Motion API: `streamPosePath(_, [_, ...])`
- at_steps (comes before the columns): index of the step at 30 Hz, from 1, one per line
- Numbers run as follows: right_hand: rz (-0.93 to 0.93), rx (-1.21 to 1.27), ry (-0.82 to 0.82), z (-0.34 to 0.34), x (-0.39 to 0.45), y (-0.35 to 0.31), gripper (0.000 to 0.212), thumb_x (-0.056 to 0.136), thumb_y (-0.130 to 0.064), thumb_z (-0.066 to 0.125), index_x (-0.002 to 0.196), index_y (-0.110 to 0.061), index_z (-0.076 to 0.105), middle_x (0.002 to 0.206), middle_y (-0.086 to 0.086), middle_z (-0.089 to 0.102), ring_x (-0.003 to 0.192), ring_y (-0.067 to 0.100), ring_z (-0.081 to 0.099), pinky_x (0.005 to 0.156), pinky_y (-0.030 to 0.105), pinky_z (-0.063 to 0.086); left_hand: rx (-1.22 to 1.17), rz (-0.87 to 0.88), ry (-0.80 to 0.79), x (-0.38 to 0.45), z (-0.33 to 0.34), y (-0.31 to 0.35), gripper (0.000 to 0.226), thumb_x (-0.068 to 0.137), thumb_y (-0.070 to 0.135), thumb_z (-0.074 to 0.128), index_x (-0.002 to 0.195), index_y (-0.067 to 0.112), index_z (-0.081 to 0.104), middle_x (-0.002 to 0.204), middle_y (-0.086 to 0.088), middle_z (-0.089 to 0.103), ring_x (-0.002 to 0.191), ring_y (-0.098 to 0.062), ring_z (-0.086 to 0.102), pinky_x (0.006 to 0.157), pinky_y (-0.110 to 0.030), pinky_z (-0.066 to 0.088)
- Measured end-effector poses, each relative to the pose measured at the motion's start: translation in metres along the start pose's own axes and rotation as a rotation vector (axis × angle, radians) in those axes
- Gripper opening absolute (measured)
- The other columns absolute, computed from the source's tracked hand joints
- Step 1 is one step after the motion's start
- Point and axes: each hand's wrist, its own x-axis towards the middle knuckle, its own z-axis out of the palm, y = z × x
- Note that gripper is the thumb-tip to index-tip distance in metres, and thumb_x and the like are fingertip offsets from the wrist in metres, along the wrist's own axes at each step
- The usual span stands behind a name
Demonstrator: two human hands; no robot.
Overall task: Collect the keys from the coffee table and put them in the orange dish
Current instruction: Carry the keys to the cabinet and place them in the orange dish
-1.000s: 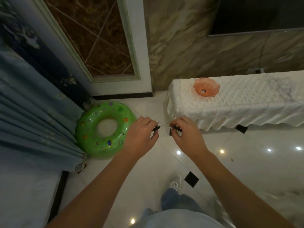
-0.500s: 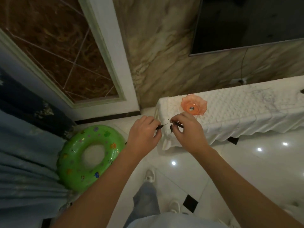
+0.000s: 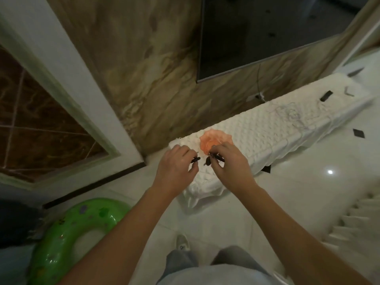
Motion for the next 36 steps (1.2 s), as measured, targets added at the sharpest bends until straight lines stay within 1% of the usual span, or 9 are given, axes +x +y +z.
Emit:
streamPosePath(2, [0.061,-0.003,0.028,-0.006,0.011,0.010,0.015,0.090,-0.019,0.065,0.104,-0.016,0.068,0.103,0.001,0.066,0.092,0.014,0.058,0.081,0.021,0.048,-0.027,0.025,-0.053,0.023,0.007,0.000,0.012,0.087,0.024,0.062,0.092,0.014,0.067,0.088,-0.002,0.067,0.081,-0.022,0.058,0.067,-0.039,0.050])
streamPosePath(7, [0.153,0.024,0.054,-0.015,0.042,0.043,0.016,0.090,-0.018,0.065,0.105,-0.013,0.067,0.104,0.004,0.065,0.093,0.017,0.059,0.085,0.033,0.053,-0.054,0.088,-0.120,0.074,0.034,0.002,0.013,0.088,0.025,0.063,0.093,0.013,0.067,0.090,-0.002,0.067,0.084,-0.023,0.058,0.069,-0.041,0.051])
streamPosePath(10, [0.148,0.041,0.065,-0.014,0.065,0.071,0.014,0.089,-0.015,0.065,0.103,-0.015,0.068,0.101,0.001,0.064,0.091,0.015,0.058,0.080,0.025,0.049,-0.040,0.117,-0.128,0.105,0.052,0.002,0.010,0.086,0.022,0.063,0.088,0.013,0.066,0.085,-0.002,0.065,0.080,-0.023,0.058,0.066,-0.041,0.049])
streamPosePath(13, [0.173,0.066,0.061,-0.013,0.089,0.100,0.015,0.088,-0.016,0.065,0.103,-0.018,0.067,0.101,-0.002,0.063,0.089,0.010,0.055,0.079,0.024,0.048,-0.017,0.122,-0.144,0.137,0.066,0.002,0.010,0.086,0.022,0.061,0.085,0.013,0.065,0.081,-0.001,0.064,0.076,-0.022,0.056,0.066,-0.037,0.048])
streamPosePath(18, [0.158,0.071,0.031,-0.011,0.130,0.140,0.015,0.087,-0.013,0.064,0.099,-0.021,0.066,0.097,-0.012,0.056,0.088,0.007,0.051,0.074,0.011,0.036,0.031,0.134,-0.194,0.181,0.090,-0.006,0.014,0.086,0.025,0.058,0.085,0.013,0.064,0.079,-0.001,0.063,0.075,-0.021,0.056,0.062,-0.035,0.047])
streamPosePath(24, [0.140,0.078,-0.026,-0.007,0.171,0.167,0.015,0.086,-0.010,0.064,0.099,-0.016,0.066,0.096,-0.003,0.060,0.088,0.012,0.055,0.073,0.018,0.041,0.048,0.099,-0.243,0.214,0.112,-0.021,0.014,0.087,0.026,0.057,0.087,0.014,0.063,0.082,-0.001,0.062,0.079,-0.021,0.056,0.062,-0.036,0.046])
streamPosePath(29, [0.197,0.089,-0.039,0.004,0.192,0.184,0.016,0.086,-0.009,0.062,0.099,-0.016,0.067,0.096,-0.003,0.060,0.089,0.011,0.053,0.074,0.020,0.041,0.057,0.145,-0.282,0.239,0.135,-0.032,0.009,0.083,0.021,0.067,0.084,0.011,0.065,0.077,-0.004,0.063,0.075,-0.024,0.057,0.062,-0.036,0.045])
streamPosePath(33, [0.247,0.069,-0.069,0.022,0.202,0.201,0.017,0.088,-0.012,0.061,0.103,-0.016,0.067,0.099,-0.001,0.061,0.091,0.013,0.055,0.074,0.024,0.044,0.041,0.203,-0.361,0.255,0.162,-0.049,0.011,0.086,0.022,0.063,0.086,0.011,0.066,0.081,-0.004,0.065,0.077,-0.025,0.057,0.063,-0.038,0.045])
streamPosePath(36, [0.308,0.056,-0.076,0.043,0.206,0.217,0.015,0.088,-0.012,0.062,0.101,-0.017,0.067,0.099,-0.002,0.061,0.090,0.011,0.053,0.074,0.021,0.041,0.028,0.237,-0.432,0.260,0.190,-0.068,0.013,0.087,0.021,0.061,0.089,0.010,0.066,0.086,-0.006,0.066,0.080,-0.026,0.058,0.066,-0.042,0.047])
